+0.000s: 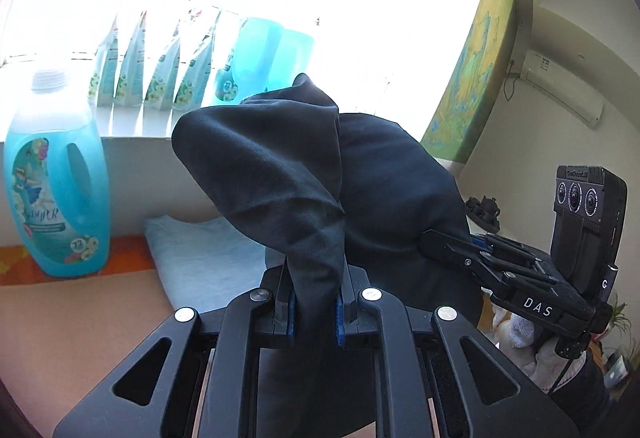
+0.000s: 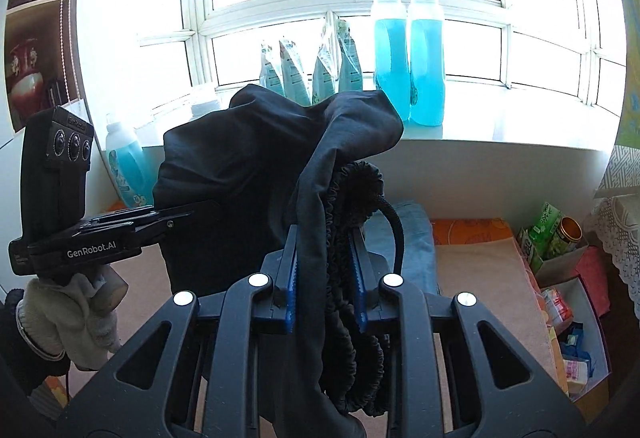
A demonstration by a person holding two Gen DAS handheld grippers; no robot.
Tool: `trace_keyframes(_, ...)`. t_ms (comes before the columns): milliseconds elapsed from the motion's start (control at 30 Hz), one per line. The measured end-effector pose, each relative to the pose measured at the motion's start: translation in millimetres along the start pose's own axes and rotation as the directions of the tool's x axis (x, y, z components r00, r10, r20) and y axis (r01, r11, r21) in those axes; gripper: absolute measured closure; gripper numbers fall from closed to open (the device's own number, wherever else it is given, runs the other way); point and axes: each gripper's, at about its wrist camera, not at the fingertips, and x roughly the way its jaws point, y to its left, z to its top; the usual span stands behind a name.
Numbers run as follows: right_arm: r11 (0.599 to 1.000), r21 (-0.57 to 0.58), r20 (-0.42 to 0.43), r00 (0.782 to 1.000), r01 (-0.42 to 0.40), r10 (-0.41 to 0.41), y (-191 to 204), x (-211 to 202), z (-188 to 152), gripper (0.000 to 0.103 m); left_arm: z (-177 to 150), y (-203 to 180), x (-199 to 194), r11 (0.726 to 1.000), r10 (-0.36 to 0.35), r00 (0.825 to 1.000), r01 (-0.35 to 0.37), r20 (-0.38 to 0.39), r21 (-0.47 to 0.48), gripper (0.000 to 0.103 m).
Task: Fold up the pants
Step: 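Lift the pants bundle with both grippers and carry it onto the light-blue cloth, then lower the pants onto the cloth and open both grippers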
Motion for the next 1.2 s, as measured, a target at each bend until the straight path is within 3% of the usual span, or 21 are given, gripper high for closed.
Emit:
trace_keyframes(200, 1.0, 0.003, -0.028, 1.0, -0.003, 0.003, -22, 60, 20, 0.08, 16, 31, 37, 1.0, 0.024, 1.0, -0.024, 0.002, 0.006, 0.091)
trace_keyframes(467, 1.0, 0.029, -0.113, 0.994, -0.008, 0.011, -57, 141, 3, 0.081, 15, 70, 83, 0.998, 0.056, 0.998, -0.057, -0.033, -0.039, 0.091)
trace_keyframes(600, 0.999, 0.033, -0.168, 0.986, -0.001, 0.006, -76, 174, -7, 0.081, 6, 90, 105, 0.993, 0.11, 0.992, -0.112, -0.058, -0.036, 0.091)
trace_keyframes(700, 0.997, 0.041, -0.21, 0.976, 0.07, -0.06, -91, 191, -15, 0.08, -1, 107, 118, 0.981, 0.186, 0.977, -0.191, -0.107, -0.041, 0.09)
trace_keyframes(800, 0.988, 0.07, -0.233, 0.965, 0.14, -0.12, -108, 195, -18, 0.074, -6, 115, 118, 0.968, 0.243, 0.962, -0.248, -0.123, -0.03, 0.083)
trace_keyframes(867, 0.982, 0.085, -0.242, 0.96, 0.168, -0.143, -116, 193, -19, 0.067, -8, 115, 112, 0.964, 0.262, 0.958, -0.267, -0.116, -0.022, 0.069)
trace_keyframes(933, 0.981, 0.086, -0.241, 0.959, 0.173, -0.148, -116, 188, -19, 0.065, -7, 114, 109, 0.961, 0.273, 0.956, -0.275, -0.11, -0.008, 0.063)
trace_keyframes(1100, 0.98, 0.081, -0.23, 0.96, 0.181, -0.158, -110, 177, -14, 0.06, -4, 108, 104, 0.965, 0.261, 0.958, -0.263, -0.116, -0.003, 0.062)
trace_keyframes(1200, 0.978, 0.073, -0.215, 0.961, 0.194, -0.174, -102, 165, -13, 0.048, -4, 99, 96, 0.966, 0.259, 0.959, -0.259, -0.118, 0.012, 0.059)
